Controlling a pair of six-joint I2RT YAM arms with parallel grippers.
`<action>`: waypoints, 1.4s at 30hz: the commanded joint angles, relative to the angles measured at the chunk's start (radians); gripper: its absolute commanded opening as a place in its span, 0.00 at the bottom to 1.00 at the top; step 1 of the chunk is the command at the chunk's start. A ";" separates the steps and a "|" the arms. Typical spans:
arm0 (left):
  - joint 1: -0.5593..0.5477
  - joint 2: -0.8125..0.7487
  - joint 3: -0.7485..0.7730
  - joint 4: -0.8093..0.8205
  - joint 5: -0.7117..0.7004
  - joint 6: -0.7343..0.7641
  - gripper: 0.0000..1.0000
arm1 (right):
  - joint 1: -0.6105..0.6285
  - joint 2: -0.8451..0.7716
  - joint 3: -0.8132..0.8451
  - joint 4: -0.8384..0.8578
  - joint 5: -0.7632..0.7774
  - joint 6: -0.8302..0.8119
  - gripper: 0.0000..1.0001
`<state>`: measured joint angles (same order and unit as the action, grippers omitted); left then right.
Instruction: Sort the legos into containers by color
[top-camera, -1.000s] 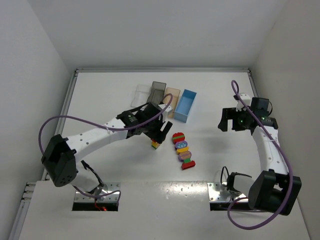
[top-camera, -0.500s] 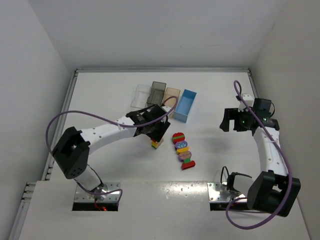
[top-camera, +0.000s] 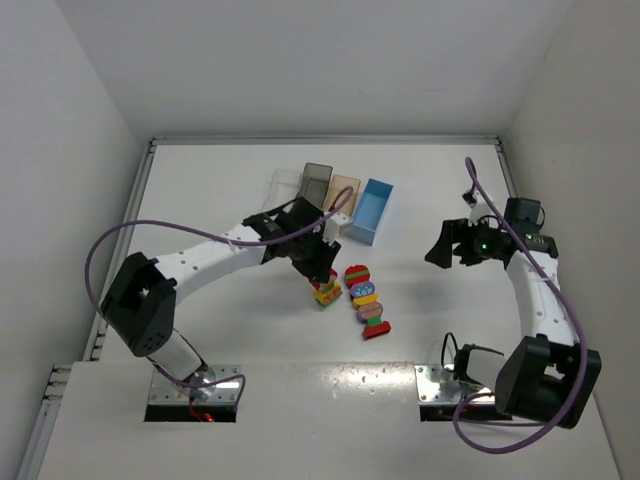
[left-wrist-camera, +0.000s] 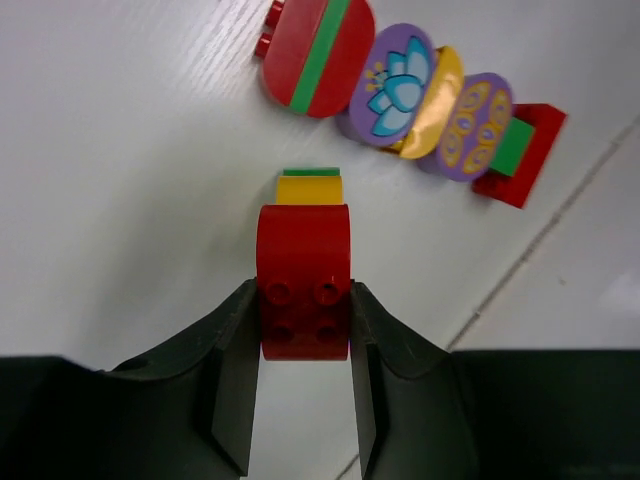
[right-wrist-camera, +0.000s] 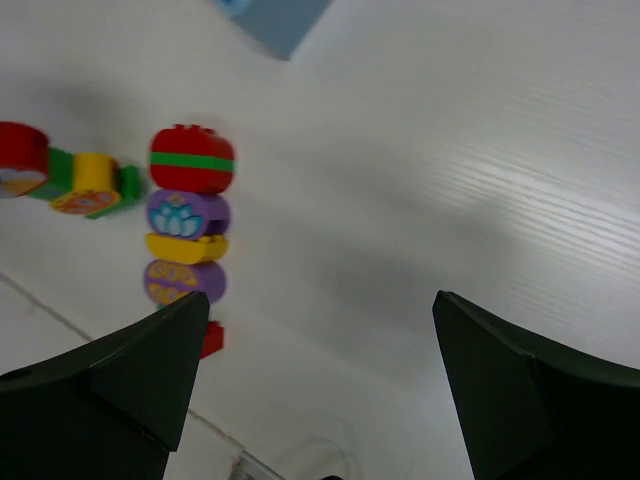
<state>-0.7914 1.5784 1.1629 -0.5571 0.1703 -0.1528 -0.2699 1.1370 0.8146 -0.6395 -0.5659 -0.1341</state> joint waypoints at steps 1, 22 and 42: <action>0.112 -0.081 0.035 0.011 0.404 0.088 0.00 | 0.012 0.036 0.040 -0.074 -0.357 -0.105 0.94; 0.348 0.028 0.139 0.272 1.196 -0.151 0.00 | 0.337 0.254 0.202 -0.005 -0.795 -0.055 0.75; 0.357 0.055 0.121 0.303 1.178 -0.171 0.00 | 0.495 0.300 0.264 0.072 -0.813 0.027 0.78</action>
<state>-0.4427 1.6390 1.2854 -0.2966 1.3136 -0.3237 0.2100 1.4155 1.0245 -0.6170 -1.3350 -0.1135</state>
